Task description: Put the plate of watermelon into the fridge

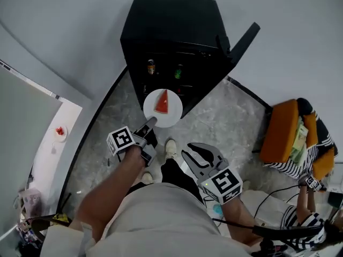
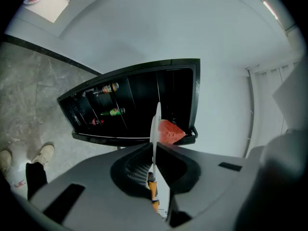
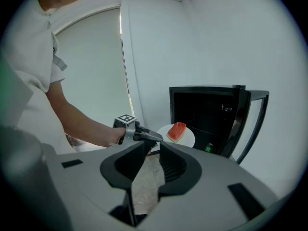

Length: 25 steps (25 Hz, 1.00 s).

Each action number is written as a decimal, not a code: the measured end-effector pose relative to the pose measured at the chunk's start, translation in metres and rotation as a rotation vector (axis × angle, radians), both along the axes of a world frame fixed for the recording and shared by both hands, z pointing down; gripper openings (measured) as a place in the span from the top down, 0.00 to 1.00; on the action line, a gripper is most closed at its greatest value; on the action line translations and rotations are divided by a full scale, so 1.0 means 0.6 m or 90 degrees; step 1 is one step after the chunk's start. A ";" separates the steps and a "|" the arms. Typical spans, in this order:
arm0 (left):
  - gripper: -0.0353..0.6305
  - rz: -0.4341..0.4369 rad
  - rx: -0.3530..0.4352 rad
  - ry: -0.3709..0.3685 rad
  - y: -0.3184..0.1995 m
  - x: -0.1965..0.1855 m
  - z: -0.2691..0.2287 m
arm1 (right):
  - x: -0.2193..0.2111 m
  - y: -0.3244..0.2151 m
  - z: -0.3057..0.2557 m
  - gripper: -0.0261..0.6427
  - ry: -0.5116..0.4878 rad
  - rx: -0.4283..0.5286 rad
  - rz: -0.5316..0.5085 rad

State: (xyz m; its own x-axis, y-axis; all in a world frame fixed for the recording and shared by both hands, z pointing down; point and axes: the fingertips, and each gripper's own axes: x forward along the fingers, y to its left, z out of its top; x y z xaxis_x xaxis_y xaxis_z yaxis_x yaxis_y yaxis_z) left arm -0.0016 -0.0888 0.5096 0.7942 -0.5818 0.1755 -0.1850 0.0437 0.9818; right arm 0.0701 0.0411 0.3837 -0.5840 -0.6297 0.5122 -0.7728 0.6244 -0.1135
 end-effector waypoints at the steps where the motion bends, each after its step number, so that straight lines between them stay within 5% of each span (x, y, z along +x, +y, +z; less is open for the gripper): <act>1: 0.91 -0.005 -0.001 -0.003 -0.023 0.009 0.006 | 0.011 -0.020 -0.001 0.81 0.003 0.000 -0.006; 12: 0.91 -0.068 -0.015 -0.005 -0.233 0.117 0.106 | 0.145 -0.150 0.041 0.81 0.025 -0.046 -0.021; 25: 0.91 -0.103 -0.029 -0.017 -0.398 0.193 0.204 | 0.208 -0.209 0.077 0.81 0.047 -0.088 -0.005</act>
State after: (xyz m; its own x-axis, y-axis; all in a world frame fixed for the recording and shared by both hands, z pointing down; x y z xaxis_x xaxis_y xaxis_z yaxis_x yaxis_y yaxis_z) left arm 0.1144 -0.3278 0.6319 0.6857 -0.6927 0.2236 -0.1974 0.1186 0.9731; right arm 0.1946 -0.0842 0.4298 -0.5462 -0.5461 0.6352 -0.7776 0.6125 -0.1420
